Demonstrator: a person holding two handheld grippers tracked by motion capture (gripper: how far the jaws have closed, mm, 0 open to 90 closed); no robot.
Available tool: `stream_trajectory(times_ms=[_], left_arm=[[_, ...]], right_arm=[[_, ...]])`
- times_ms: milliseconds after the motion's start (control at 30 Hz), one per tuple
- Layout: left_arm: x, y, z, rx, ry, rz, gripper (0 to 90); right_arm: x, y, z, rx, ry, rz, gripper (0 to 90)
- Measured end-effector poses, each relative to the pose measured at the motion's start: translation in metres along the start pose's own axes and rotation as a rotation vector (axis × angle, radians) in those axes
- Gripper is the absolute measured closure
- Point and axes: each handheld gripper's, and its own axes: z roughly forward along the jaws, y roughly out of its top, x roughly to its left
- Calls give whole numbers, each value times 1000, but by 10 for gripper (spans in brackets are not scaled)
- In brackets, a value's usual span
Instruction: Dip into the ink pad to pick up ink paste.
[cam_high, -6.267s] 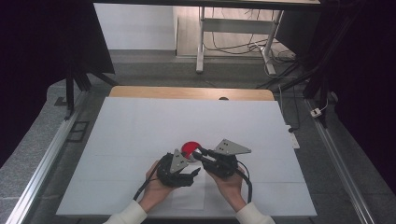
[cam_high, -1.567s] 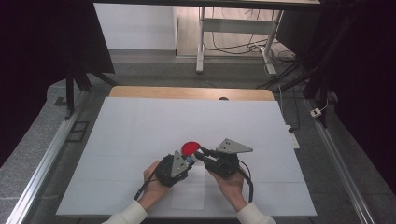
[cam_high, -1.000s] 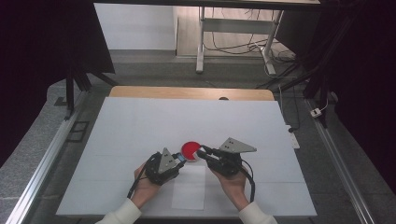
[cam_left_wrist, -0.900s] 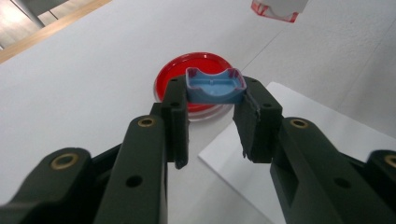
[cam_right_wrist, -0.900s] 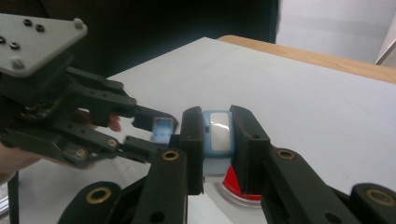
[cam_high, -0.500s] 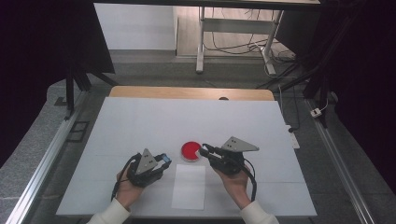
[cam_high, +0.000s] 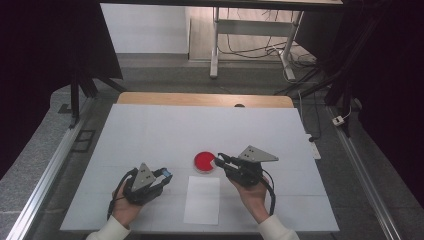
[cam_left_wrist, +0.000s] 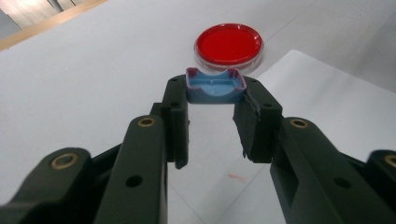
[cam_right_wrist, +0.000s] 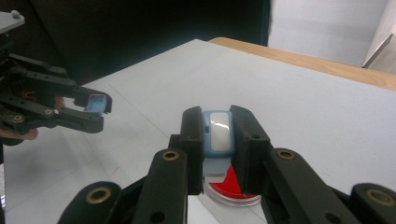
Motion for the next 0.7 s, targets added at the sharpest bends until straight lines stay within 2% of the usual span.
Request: stream_trajectory(times_ms=[700], left_arm=[[12,-34,-35,17,32,-71,657]], right_arm=[[-4,0,4,15,-17,-19,748]])
